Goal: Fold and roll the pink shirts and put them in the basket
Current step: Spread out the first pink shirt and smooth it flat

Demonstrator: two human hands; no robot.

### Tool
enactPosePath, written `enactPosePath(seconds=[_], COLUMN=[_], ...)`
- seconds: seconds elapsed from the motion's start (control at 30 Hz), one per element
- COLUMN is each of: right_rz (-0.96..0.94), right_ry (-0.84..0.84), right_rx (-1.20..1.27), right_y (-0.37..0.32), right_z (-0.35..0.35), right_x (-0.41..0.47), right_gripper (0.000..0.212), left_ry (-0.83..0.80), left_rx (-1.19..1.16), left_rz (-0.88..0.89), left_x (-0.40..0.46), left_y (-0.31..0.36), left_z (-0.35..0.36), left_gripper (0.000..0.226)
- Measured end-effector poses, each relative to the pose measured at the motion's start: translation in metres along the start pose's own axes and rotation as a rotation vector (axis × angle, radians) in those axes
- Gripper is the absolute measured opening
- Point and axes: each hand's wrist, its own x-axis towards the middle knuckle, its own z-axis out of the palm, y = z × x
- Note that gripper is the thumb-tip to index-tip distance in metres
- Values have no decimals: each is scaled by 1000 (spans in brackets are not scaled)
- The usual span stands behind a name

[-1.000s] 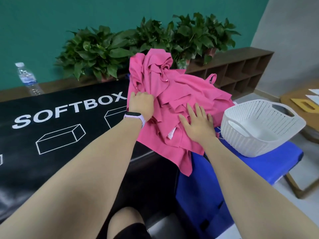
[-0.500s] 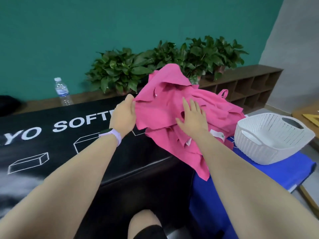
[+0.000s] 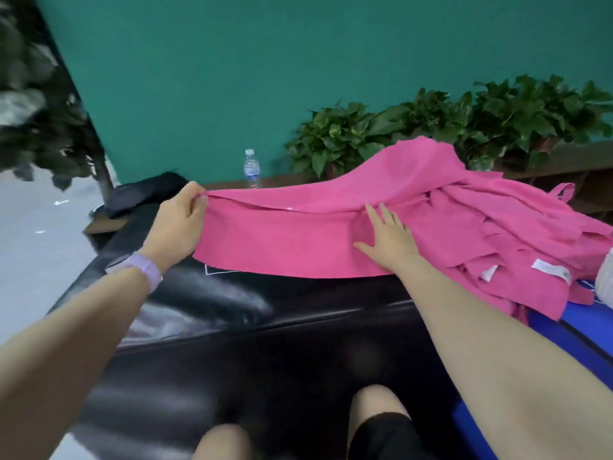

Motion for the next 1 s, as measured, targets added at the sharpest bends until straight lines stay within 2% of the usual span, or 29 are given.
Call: enactPosePath(seconds=[0.23, 0.33, 0.4, 0.43, 0.5, 0.57, 0.67, 0.83, 1.0], right_rz=[-154, -159, -153, -152, -154, -168, -223, -423, -522], right_ry=[-157, -292, -333, -346, -352, -352, -365, -311, -286], right_rx=[24, -3, -27, -36, -49, -56, -46, -1, 163], right_y=[-96, -109, -111, -112, -116, -123, -142, -164, -138], right_z=[49, 67, 67, 66, 65, 65, 63, 60, 50], right_x=[-12, -20, -21, -22, -27, -37, -55, -103, -126], right_gripper=[73, 70, 71, 71, 71, 70, 66, 61, 62], left_ry=[-109, -171, -208, -220, -229, -222, -325, -492, -643], left_rx=[179, 259, 281, 295, 323, 315, 333, 50, 143], left_rz=[-32, -73, -115, -137, -209, -255, -148, -75, -44], left_x=[-48, -62, -67, -67, -65, -58, -46, -49, -62], left_y=[-43, -55, -59, -59, -51, -36, -11, 25, 6], left_z=[-35, -34, -28, -22, -5, 17, 55, 122, 148], left_gripper=[20, 17, 8, 11, 43, 60, 62, 60, 62])
